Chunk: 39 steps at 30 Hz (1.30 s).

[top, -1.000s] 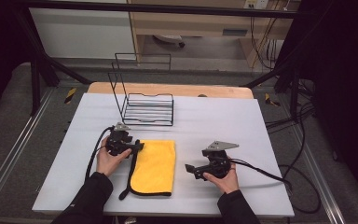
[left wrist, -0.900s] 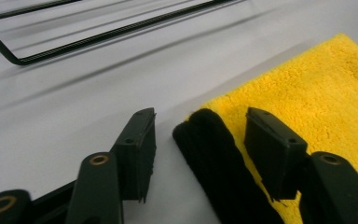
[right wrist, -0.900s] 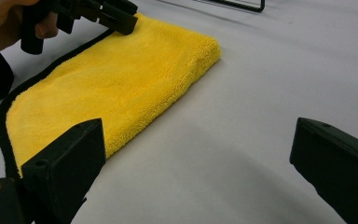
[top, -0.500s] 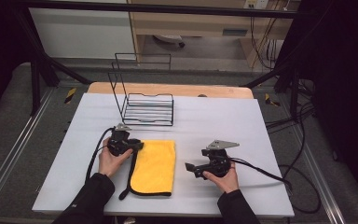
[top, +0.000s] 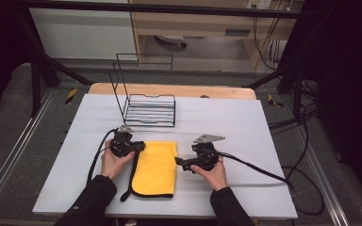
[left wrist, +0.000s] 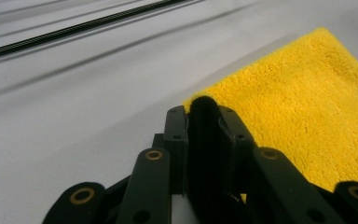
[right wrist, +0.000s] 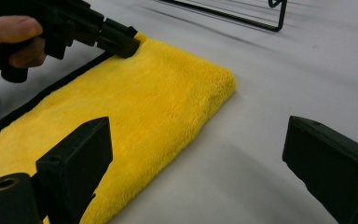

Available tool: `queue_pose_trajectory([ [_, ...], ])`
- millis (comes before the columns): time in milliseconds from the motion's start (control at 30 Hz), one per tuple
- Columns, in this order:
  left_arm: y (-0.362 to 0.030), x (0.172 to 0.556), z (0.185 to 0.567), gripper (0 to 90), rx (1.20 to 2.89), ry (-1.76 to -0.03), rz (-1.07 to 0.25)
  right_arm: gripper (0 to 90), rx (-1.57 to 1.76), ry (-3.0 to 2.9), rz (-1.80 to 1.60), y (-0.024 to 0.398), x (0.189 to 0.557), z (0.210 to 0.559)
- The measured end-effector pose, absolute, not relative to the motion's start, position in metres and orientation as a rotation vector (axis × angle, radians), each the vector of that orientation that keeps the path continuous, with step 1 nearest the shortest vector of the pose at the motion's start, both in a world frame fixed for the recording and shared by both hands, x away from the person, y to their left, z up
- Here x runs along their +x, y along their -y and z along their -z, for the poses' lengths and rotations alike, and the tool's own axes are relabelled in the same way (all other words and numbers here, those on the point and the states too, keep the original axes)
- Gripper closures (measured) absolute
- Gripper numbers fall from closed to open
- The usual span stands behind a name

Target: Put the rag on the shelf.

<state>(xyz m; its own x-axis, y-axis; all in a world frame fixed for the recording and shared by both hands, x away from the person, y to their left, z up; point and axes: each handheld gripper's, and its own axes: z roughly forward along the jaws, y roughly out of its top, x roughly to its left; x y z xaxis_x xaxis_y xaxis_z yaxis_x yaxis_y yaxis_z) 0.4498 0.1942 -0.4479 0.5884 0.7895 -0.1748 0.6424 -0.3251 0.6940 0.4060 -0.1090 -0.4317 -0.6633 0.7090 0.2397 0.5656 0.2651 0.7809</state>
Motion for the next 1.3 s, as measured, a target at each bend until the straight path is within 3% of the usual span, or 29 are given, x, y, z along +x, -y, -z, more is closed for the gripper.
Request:
queue_pose_trajectory([
  [533, -0.195, 0.450, 0.449, 74.7, 2.081, -1.097, -0.263, 52.5, 1.243, -2.383, -1.206, 0.072, 0.449, 0.447],
  [1100, -0.195, 0.450, 0.449, 75.4, 2.074, -1.099, -0.260, 77.7, 1.377, -2.435, -1.224, 0.070, 0.454, 0.451],
  [1300, -0.198, 0.450, 0.449, 76.6, 2.055, -1.109, -0.234, 81.6, 1.378, -2.430, -1.237, 0.071, 0.453, 0.450],
])
